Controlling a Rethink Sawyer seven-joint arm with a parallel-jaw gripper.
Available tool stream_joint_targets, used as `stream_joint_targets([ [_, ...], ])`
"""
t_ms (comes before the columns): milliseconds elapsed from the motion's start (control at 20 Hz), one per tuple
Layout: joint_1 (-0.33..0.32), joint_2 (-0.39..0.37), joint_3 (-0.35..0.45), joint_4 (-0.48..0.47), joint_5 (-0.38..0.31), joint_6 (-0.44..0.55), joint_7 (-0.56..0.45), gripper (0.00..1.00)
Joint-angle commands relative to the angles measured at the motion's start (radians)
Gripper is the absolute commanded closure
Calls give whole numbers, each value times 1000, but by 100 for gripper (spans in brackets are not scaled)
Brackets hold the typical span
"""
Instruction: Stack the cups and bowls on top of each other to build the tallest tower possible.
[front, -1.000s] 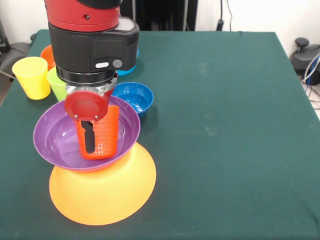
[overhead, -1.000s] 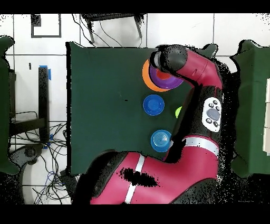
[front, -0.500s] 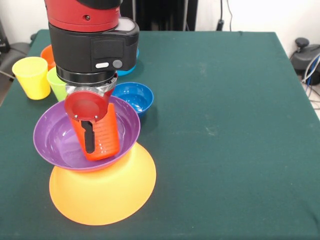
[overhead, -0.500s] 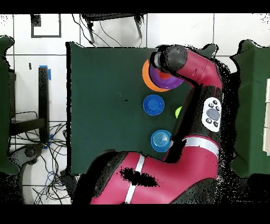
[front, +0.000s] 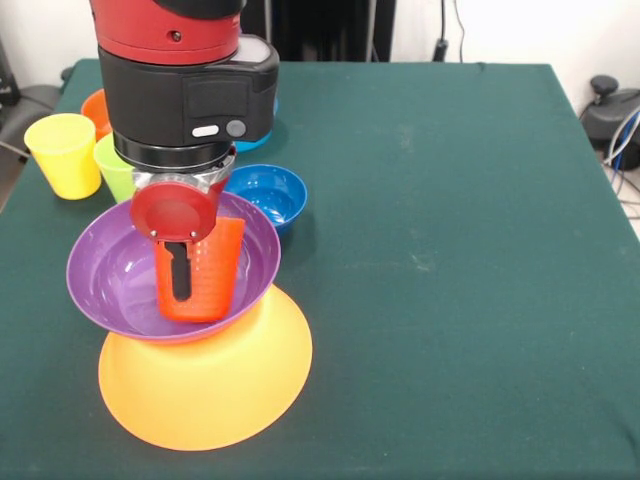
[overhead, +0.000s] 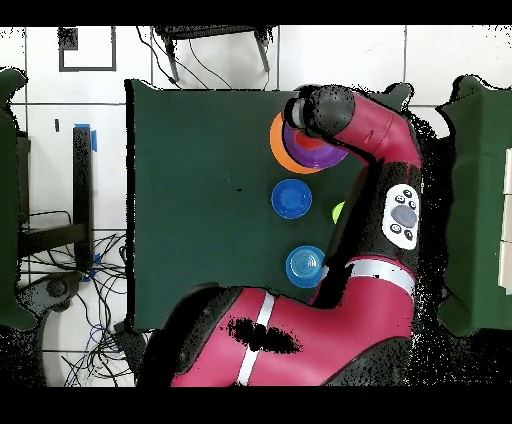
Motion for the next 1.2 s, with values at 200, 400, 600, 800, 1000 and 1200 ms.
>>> stream_joint_targets([
  [200,-17,16,121,99,-41,-3,-110,100],
  [400,-29,7,137,126,-25,10,-109,100],
  [600,-32,-1,134,146,-29,27,-112,100],
  [800,-46,-12,148,185,-31,26,-128,100],
  [1000,-56,-21,157,210,-34,27,-136,100],
  [1200,-54,-25,157,216,-41,19,-128,100],
])
